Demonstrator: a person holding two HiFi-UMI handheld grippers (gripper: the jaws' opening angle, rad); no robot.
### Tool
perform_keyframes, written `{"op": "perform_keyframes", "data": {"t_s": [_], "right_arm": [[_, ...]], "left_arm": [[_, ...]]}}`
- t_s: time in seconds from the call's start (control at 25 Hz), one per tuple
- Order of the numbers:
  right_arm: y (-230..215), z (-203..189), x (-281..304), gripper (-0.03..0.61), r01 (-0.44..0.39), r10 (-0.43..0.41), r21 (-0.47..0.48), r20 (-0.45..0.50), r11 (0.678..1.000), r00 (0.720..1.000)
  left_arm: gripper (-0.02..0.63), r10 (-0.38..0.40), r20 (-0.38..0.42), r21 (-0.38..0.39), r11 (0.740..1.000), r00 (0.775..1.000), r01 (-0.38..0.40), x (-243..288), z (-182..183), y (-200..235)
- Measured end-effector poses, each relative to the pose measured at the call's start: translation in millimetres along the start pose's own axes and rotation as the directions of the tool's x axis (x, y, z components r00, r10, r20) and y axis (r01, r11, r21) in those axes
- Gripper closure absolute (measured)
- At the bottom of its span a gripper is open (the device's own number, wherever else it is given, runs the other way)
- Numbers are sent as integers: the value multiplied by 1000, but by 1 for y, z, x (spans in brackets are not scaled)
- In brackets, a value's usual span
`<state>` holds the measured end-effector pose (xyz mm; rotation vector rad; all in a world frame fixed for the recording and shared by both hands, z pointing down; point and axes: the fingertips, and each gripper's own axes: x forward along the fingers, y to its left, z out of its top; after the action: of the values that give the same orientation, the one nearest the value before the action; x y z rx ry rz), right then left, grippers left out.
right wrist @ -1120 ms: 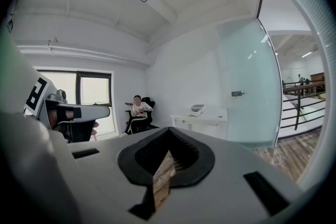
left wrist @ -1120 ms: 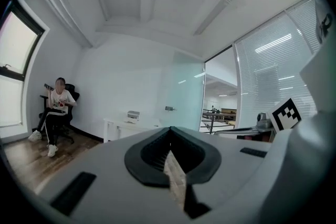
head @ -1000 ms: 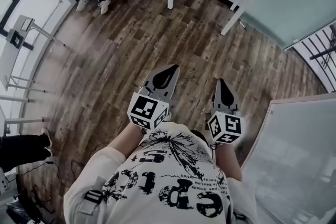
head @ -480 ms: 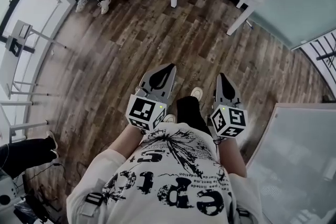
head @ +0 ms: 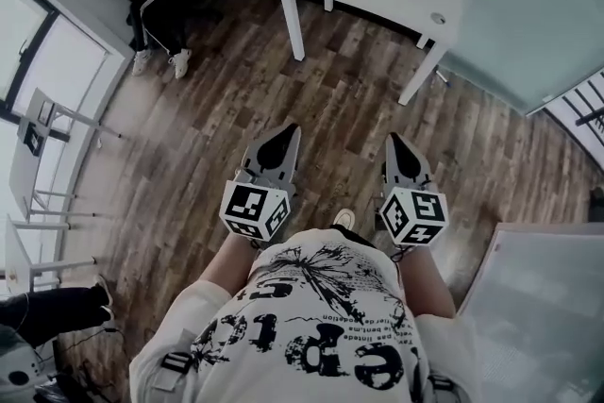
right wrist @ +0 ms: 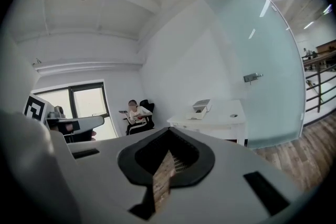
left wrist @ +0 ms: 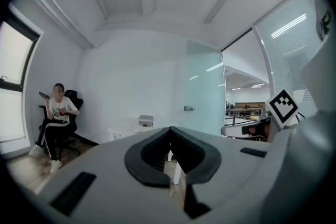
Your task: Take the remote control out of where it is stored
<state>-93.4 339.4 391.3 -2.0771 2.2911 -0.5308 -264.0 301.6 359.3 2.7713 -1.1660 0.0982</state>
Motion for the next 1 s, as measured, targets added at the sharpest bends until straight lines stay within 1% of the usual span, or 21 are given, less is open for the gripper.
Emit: {"op": "perform_keyframes", "data": {"t_s": [0.08, 0.24, 0.36, 0.48, 0.6, 0.76, 0.88, 1.0], "right_arm": [[-31, 16, 11, 578, -1, 1, -7, 9, 1000, 1000], [-77, 41, 38, 578, -4, 4, 6, 29, 1000, 1000], [-98, 48, 51, 578, 10, -10, 20, 32, 1000, 999], [-118, 48, 67, 578, 34, -35, 45, 18, 998, 999], [-140, 48, 88, 578, 74, -75, 64, 5, 995, 997], [-166, 55, 132, 578, 139, -139, 58, -4, 989, 990], [-175, 67, 174, 578, 177, -177, 51, -5, 983, 984], [-179, 88, 221, 578, 203, -203, 24, 5, 979, 979]], "left_arm": [[606, 6, 6, -3, 1000, 1000, -6, 35, 6, -6], [605, -43, -6, -27, 999, 999, 42, 102, 15, -26], [606, -75, -27, -27, 997, 997, 74, 135, 14, -39], [605, -75, -61, -13, 997, 995, 74, 165, 7, -38], [605, -65, -79, 5, 998, 995, 66, 197, 1, -27], [604, -106, -84, -19, 994, 991, 105, 252, 1, -1], [604, -138, -82, -16, 990, 987, 137, 297, 10, 25], [605, -168, -71, -18, 986, 983, 167, 344, 26, 57]]}}
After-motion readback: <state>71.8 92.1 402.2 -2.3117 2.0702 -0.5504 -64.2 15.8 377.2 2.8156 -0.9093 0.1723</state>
